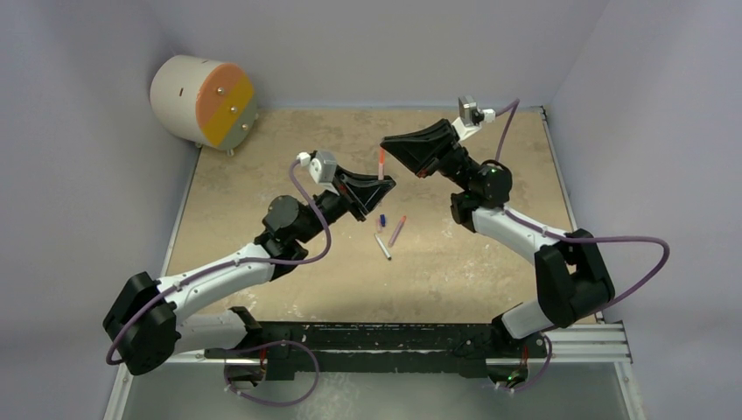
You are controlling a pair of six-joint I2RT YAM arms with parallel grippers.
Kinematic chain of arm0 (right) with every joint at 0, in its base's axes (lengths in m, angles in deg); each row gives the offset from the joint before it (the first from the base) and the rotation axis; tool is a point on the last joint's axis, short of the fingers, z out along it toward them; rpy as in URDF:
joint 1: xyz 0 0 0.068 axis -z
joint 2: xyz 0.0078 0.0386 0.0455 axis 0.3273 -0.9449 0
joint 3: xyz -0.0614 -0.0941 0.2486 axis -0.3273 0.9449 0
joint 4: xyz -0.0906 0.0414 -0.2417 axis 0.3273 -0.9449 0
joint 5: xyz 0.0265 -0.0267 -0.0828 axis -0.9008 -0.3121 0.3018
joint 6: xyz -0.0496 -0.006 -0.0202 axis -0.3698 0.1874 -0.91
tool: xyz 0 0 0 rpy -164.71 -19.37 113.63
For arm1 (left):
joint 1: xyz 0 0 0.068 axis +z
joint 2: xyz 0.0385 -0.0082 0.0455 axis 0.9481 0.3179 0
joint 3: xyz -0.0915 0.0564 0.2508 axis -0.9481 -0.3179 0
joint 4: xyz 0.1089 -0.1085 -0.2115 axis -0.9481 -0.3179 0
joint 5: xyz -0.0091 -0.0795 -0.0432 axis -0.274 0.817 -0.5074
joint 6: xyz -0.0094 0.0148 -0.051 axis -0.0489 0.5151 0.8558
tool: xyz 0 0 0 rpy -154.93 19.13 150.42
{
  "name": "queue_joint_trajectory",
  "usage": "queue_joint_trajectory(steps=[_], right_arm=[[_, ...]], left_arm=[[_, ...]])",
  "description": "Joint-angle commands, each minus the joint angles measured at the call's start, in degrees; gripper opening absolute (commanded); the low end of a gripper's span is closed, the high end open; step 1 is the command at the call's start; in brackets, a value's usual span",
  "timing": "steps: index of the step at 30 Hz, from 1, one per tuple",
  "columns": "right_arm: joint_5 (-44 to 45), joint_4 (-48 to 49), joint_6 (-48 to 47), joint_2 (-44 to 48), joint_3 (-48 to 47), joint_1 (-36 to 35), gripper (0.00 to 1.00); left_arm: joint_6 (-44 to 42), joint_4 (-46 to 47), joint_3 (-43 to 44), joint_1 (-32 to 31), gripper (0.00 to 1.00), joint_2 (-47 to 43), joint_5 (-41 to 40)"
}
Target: Insert the pens into the pen caps
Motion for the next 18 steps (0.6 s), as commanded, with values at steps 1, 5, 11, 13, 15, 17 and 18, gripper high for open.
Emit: queue_joint_trajectory(steps=[1,5,11,13,15,17,18], right_arm=[[-9.9,25.6,-1.4,-0.5,3.3,-0.6,0.0],[-9.9,25.3,-1.8,-0.7,4.5,-0.7,0.0],[-9.7,25.3,-2.5,-0.8,6.2,-0.6,0.0],[-9.7,25.2,-2.6,-0.9,6.5,-0.7,0.0],[-9.8,25.3,-2.9,-1.1,6.9,-0.9,0.0],[-9.9,25.2,-3.2,-1.2,7.4,-0.8,0.0],[-9.9,25.2,-3.3,-1.3,7.6,-0.8,0.0]], left_arm=[[-3.3,11.6,7.0,0.0,0.0,-5.4,-3.0],[-4.7,10.6,8.8,0.0,0.0,-5.2,-2.8],[-5.9,10.8,11.3,0.0,0.0,-4.9,-2.3],[-6.0,11.4,11.8,0.0,0.0,-5.1,-2.3],[-6.4,11.6,12.2,0.0,0.0,-5.3,-2.5],[-6.2,12.9,12.1,0.0,0.0,-5.5,-3.0],[-6.2,13.3,12.2,0.0,0.0,-5.6,-3.1]])
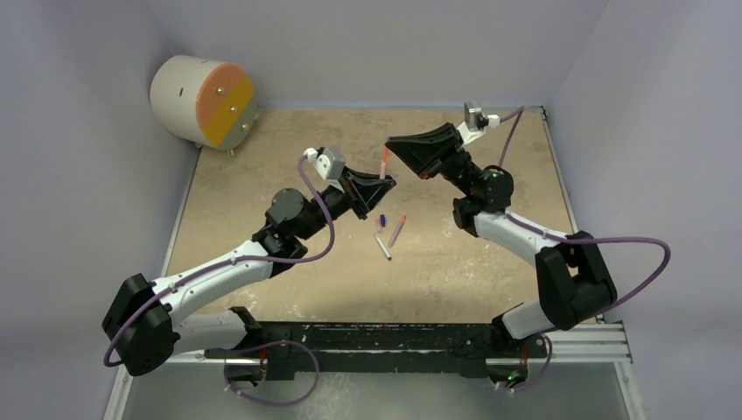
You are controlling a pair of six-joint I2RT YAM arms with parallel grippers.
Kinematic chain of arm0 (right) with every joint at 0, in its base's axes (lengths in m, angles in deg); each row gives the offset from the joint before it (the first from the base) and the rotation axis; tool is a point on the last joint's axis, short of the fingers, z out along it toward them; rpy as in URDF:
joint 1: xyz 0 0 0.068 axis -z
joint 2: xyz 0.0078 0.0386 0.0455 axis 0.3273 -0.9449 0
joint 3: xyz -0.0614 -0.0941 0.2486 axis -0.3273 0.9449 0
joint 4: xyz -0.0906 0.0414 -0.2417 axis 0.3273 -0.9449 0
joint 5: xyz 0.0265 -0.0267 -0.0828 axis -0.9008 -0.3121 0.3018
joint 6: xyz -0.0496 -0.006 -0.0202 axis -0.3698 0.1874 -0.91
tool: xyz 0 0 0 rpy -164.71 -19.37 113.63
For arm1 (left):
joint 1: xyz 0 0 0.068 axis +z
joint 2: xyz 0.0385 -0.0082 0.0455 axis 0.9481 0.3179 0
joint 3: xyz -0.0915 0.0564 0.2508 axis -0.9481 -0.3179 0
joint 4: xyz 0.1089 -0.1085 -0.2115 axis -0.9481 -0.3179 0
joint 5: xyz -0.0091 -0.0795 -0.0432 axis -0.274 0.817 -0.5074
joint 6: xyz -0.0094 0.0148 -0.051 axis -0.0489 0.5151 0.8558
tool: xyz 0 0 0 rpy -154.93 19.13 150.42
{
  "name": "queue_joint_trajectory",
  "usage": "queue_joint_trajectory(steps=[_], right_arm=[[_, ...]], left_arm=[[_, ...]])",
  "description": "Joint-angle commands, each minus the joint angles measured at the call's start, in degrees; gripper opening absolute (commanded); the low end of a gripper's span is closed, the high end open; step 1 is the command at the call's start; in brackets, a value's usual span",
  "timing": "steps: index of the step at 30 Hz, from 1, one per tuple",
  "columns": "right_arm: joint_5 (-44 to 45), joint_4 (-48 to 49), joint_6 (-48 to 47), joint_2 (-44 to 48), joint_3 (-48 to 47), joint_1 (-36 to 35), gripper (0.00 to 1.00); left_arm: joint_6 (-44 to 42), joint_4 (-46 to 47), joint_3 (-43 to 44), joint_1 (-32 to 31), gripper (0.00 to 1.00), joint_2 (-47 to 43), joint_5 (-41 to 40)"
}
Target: Insert the pens into the pen caps
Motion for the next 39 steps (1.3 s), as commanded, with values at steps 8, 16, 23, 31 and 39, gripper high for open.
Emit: queue_joint_trajectory(steps=[8,16,23,31,39], right_arm=[[-13.2,24.5,-3.1,-3.1,5.2,-1.6,0.0],[-13.2,24.5,-3.8,-4.0,6.2,-2.0,0.0],[-13.4,24.5,-4.4,-5.3,7.1,-2.3,0.0],[-13.6,24.1,-4.8,-5.3,6.7,-2.4,0.0],[-13.1,24.0,-3.0,-3.1,1.8,-2.2,0.0]], left_arm=[[-3.7,22.0,10.9,0.0,0.0,-4.4,-3.1],[-5.0,21.3,12.5,0.0,0.0,-4.5,-3.3],[-5.6,20.8,13.5,0.0,0.0,-5.0,-3.5],[-4.3,20.4,13.6,0.1,0.0,-5.2,-1.5],[-4.3,5.6,16.2,0.0,0.0,-3.5,16.3]])
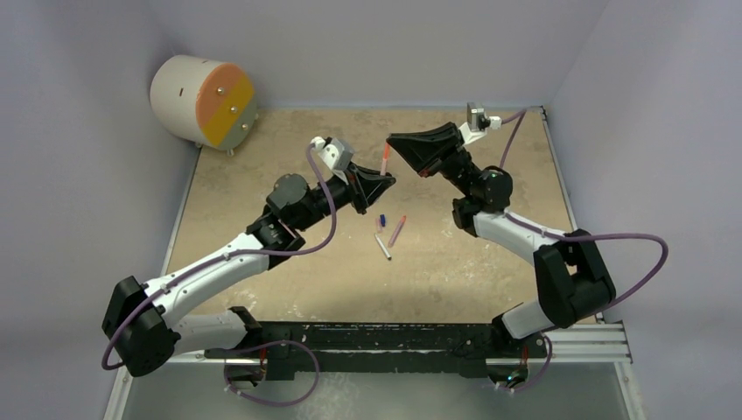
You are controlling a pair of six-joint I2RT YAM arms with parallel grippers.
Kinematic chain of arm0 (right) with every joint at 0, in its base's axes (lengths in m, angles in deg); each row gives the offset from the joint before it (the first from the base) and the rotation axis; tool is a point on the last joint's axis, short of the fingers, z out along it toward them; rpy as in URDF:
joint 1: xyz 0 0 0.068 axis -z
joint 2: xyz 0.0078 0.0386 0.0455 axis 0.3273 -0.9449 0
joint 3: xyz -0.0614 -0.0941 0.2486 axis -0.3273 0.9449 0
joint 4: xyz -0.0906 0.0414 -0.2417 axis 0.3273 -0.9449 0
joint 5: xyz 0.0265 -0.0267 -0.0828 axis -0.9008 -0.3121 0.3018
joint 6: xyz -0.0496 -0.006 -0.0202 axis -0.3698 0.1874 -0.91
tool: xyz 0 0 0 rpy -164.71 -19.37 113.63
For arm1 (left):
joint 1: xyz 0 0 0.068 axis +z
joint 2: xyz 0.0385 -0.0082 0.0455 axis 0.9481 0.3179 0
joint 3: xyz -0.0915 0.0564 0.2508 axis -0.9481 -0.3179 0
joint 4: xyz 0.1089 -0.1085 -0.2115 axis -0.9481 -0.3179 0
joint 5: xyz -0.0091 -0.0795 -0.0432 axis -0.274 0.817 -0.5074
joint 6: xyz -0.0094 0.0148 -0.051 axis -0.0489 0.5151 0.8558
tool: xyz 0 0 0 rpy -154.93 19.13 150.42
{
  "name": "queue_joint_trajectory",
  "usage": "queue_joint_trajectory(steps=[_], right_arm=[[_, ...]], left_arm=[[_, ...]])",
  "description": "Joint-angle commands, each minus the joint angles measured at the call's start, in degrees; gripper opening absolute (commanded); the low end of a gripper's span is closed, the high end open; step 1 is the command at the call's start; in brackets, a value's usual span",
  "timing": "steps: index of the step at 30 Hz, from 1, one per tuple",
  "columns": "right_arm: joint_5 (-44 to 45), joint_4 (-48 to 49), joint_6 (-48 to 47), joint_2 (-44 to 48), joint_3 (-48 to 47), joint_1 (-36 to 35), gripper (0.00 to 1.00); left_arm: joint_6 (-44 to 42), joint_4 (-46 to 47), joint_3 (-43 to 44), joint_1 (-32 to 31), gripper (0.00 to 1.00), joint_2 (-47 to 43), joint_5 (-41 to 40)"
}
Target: Insert the pens into the pen caps
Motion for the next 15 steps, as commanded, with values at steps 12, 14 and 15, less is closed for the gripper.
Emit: queue_joint_trajectory(steps=[12,14,15], right_arm=[[-17.9,23.1,1.3,0.5,-7.1,-2.1,0.26],[-18.0,23.0,1.5,0.7,-7.5,-2.1,0.31],[-17.9,23.1,1.6,0.8,-7.5,-2.0,0.33]], left_arm=[[-3.7,7.6,3.7,-0.6,0.0,-6.6,22.0],[-3.6,7.6,2.6,-0.6,0.0,-7.1,21.8],[-3.5,7.5,2.3,-0.6,0.0,-7.6,21.8]])
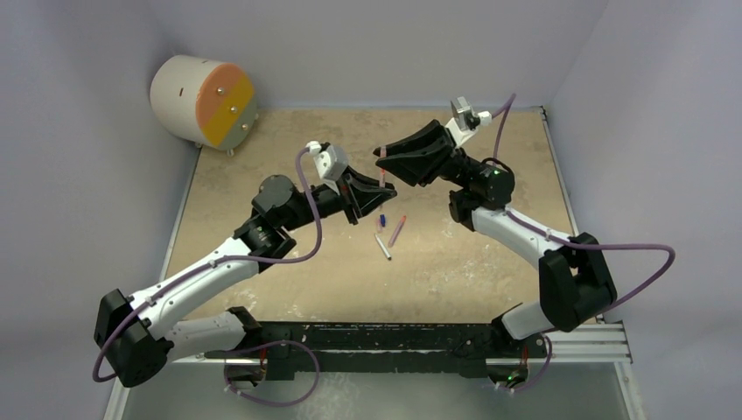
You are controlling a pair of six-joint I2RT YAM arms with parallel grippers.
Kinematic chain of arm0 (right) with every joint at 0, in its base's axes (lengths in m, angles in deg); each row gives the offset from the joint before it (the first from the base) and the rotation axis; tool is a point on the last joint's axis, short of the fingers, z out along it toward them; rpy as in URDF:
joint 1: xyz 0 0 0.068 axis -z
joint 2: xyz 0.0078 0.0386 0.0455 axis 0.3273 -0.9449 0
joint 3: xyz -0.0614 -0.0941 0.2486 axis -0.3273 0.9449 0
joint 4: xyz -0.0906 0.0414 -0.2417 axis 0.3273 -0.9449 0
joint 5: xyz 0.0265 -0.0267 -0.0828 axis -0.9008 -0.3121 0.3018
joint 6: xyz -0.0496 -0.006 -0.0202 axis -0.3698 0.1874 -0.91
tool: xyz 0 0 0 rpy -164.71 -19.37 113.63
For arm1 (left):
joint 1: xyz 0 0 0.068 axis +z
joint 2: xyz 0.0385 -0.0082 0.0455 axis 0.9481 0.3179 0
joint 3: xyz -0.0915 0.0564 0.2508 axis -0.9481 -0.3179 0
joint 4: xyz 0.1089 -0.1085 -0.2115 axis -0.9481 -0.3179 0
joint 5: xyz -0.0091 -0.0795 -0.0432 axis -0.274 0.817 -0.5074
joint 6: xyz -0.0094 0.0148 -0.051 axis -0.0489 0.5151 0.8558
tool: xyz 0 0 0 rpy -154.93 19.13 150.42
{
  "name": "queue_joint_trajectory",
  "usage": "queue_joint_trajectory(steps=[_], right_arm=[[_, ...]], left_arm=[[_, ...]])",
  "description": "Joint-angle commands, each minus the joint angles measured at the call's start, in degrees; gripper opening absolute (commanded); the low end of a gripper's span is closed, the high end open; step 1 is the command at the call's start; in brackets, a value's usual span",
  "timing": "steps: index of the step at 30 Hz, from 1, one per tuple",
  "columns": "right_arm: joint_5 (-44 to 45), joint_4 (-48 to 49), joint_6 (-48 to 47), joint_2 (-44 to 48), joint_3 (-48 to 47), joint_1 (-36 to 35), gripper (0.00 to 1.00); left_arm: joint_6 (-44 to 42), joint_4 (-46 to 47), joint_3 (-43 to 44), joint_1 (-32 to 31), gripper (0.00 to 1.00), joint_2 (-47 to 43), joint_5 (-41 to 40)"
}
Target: Insert the pens into the pen caps
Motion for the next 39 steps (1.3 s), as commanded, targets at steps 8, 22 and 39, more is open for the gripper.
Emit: queue_joint_trajectory(steps=[8,22,39], right_arm=[[-6.5,22.9,-0.9,1.2,-0.5,0.2,0.54],[3.2,21.4,1.2,4.2,25.8,15.0,0.66],[0.3,20.2,2.9,1.6,26.4,12.7,0.65]], left_arm=[[-3.1,8.0,-1.4,-1.6,0.0,-5.9,3.7],[-3.9,-16.9,3.7,-0.8,0.0,-0.3,-41.9],[7.4,-27.2,7.2,13.4,0.0,30.3,-46.5]])
